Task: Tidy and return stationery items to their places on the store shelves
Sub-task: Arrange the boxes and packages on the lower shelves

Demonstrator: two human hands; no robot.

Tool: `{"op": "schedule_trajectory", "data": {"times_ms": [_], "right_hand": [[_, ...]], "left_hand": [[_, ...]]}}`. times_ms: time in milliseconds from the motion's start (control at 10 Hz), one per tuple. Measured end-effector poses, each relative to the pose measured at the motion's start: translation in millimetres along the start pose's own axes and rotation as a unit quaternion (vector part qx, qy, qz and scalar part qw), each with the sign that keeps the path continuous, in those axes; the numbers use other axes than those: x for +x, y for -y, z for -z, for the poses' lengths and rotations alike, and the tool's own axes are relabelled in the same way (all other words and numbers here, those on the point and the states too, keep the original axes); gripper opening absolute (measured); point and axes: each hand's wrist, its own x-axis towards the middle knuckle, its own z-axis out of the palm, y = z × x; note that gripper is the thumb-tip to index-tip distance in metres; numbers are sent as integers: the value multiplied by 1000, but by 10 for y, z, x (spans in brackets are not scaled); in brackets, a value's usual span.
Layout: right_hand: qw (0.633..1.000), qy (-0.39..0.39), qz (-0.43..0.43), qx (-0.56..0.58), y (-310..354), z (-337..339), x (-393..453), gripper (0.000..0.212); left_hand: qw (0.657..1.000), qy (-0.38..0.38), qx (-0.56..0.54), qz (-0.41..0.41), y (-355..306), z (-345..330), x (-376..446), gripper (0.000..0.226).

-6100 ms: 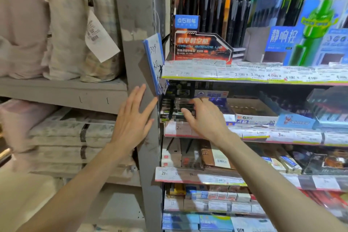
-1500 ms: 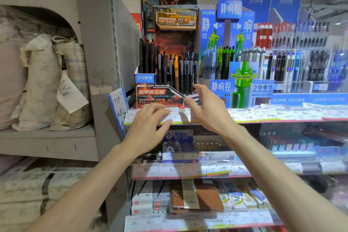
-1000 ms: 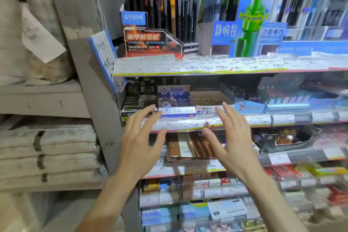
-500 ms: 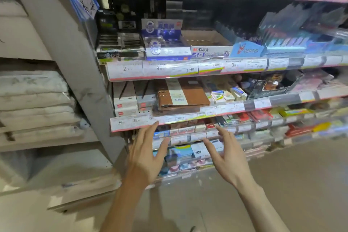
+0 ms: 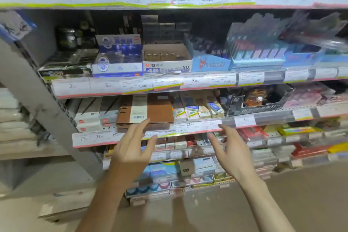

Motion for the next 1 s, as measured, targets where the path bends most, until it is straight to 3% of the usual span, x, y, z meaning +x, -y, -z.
{"op": "schedule_trajectory", "data": {"times_ms": [100, 300, 500, 800, 1000], "right_hand": [[1000, -10, 19, -19, -301, 284, 362, 58], [993, 21, 89, -76, -541, 596, 983, 54], [973, 57, 166, -148, -381, 470, 1339, 38], [947, 117, 135, -267, -155, 107, 1568, 24], [953, 101, 138, -250, -182, 46, 1585, 24]], "left_hand": [[996, -50, 37, -60, -352, -127, 153, 47], [989, -30, 118, -86, -765, -268, 532, 42], [974, 24, 211, -79, -663, -271, 857, 50], [959, 52, 263, -92, -295, -228, 933, 45], [964, 59, 243, -90, -191, -247, 933, 48]]}}
